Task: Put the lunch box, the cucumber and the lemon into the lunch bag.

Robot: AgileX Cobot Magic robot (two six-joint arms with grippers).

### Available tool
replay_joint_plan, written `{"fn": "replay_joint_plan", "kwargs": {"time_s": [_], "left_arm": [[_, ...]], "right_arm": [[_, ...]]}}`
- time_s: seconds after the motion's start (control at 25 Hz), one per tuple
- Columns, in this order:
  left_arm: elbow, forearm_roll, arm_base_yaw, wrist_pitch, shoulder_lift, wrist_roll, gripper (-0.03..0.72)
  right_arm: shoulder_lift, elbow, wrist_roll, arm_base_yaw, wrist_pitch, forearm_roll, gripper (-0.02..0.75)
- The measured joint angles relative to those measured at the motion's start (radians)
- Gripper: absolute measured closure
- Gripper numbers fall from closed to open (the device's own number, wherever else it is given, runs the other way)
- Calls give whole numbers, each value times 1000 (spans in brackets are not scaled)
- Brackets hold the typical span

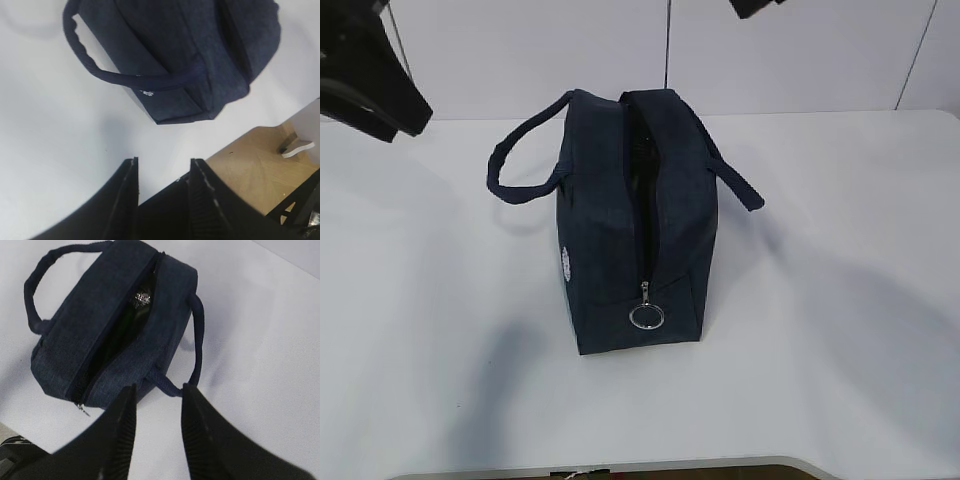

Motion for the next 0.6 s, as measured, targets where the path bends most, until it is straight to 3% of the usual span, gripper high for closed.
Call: {"fn": "replay_joint_plan", "kwargs": {"time_s": [0.28,0.6], "left_arm": [[0,72,-82,12,-98,-67,442],[88,129,-86,17,-219,-103,443]], "right_arm": [[-191,259,0,0,-162,0,476],[-396,652,0,0,-538,61,477]]}}
